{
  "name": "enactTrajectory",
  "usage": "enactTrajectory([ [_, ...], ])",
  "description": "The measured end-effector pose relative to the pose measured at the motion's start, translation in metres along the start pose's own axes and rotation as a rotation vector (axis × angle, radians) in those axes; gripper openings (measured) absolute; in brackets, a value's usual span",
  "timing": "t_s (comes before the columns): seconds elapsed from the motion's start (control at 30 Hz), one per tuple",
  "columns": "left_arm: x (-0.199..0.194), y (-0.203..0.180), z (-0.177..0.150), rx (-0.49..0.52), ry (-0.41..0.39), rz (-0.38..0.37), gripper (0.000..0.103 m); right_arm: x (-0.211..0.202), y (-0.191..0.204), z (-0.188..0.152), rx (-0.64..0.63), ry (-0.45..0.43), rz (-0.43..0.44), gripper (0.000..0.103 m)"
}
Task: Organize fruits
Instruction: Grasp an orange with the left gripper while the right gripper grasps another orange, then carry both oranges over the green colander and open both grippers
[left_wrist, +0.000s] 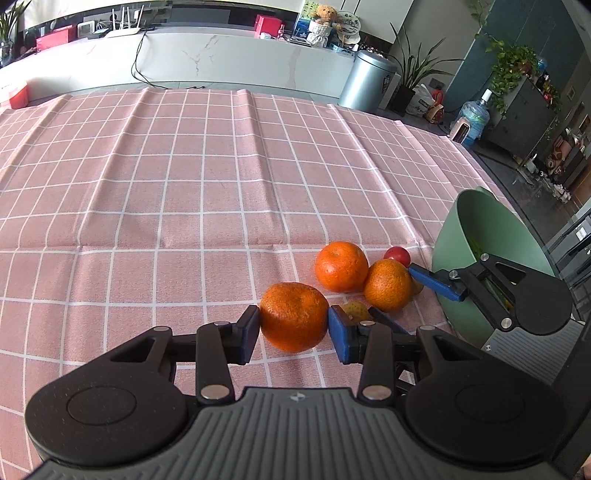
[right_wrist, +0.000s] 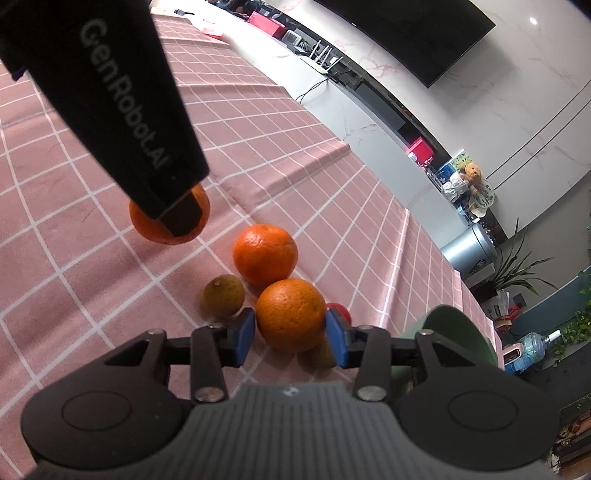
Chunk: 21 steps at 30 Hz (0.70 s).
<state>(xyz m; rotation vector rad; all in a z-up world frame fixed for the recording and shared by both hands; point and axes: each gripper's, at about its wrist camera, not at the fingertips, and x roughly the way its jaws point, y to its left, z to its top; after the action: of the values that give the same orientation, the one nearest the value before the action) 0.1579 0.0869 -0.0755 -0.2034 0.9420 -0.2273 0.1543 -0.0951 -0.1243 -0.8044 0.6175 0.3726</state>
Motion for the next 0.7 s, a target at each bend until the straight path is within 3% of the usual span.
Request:
enactTrajectory([
  [0.33, -0.005, -0.003, -0.002, 0.02, -0.022, 0.007, 0.045, -0.007, -0.008, 0.001, 0.072, -0.007, 0.013, 0.036],
  [0.7, -0.039, -0.02, 0.0, 0.035, -0.078, 0.021, 0.045, -0.074, -0.041, 0.005, 0.297, -0.085, 0.128, 0.036],
])
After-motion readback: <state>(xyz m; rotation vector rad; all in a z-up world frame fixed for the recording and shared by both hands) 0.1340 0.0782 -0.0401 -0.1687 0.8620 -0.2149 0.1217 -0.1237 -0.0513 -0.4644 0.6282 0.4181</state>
